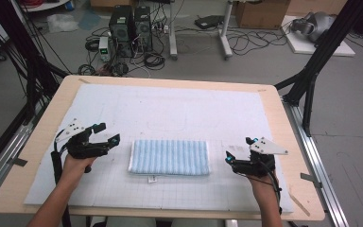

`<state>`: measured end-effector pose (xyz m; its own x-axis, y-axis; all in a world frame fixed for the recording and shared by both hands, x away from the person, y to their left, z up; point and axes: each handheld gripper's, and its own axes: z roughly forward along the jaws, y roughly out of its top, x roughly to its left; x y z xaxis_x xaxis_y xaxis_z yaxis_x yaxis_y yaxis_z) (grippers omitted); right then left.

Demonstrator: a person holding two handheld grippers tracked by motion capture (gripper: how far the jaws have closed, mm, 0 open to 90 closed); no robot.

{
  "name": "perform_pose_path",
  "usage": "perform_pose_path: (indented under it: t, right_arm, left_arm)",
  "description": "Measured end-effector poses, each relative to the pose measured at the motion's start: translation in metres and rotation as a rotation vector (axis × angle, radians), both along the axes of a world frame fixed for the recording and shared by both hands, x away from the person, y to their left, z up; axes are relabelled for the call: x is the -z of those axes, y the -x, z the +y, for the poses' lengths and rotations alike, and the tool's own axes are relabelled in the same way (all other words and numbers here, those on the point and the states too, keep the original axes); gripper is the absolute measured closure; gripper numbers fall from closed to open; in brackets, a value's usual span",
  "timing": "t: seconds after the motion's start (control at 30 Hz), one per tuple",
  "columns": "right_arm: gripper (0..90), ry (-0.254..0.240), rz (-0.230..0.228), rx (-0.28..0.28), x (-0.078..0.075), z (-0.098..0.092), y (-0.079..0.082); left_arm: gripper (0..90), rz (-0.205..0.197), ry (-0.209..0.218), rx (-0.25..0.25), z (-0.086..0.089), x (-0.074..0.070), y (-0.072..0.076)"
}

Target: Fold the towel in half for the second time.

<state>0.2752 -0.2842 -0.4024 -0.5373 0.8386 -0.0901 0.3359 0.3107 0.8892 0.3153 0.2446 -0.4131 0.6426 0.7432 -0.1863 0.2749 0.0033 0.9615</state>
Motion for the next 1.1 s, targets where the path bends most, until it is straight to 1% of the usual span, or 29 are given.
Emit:
perform_pose_path:
  t: [0.07,0.17,0.33,0.43,0.57,0.77,1.07,1.1]
  right_arm:
    - [11.6,0.002,-0.010,-0.004,-0.0022,0.0004,0.0016]
    - [11.6,0.001,-0.008,-0.002,-0.0031,0.0010,0.0010]
    - [11.6,0.004,-0.002,-0.007,-0.0006,0.0021,-0.0019]
    - [11.6,-0.002,0.002,-0.006,-0.0003,0.0019,-0.0021]
    - [11.6,-0.001,-0.008,-0.002,-0.0006,0.0020,-0.0023]
    - [11.5,-0.002,0.000,-0.003,0.0007,0.0020,-0.0032]
    - [11.6,-0.004,-0.002,-0.002,0.0012,0.0005,-0.0040]
    - [11.6,-0.006,-0.002,-0.003,0.0012,0.0005,-0.0043]
  left_arm:
    - [15.3,-0.005,-0.006,0.002,0.0008,-0.0010,0.0015]
    - [15.6,-0.005,-0.005,0.003,0.0021,-0.0010,0.0021]
    - [16.2,-0.012,-0.010,0.000,0.0047,-0.0017,0.0032]
    - [16.6,-0.011,-0.016,0.000,0.0052,-0.0016,0.0036]
    - [16.6,-0.009,-0.016,-0.002,0.0054,-0.0013,0.0039]
    - [16.9,-0.005,-0.014,-0.009,0.0069,-0.0008,0.0033]
    - [17.2,-0.003,-0.021,-0.009,0.0074,0.0003,0.0028]
    - [17.3,0.000,-0.016,-0.011,0.0075,0.0004,0.0029]
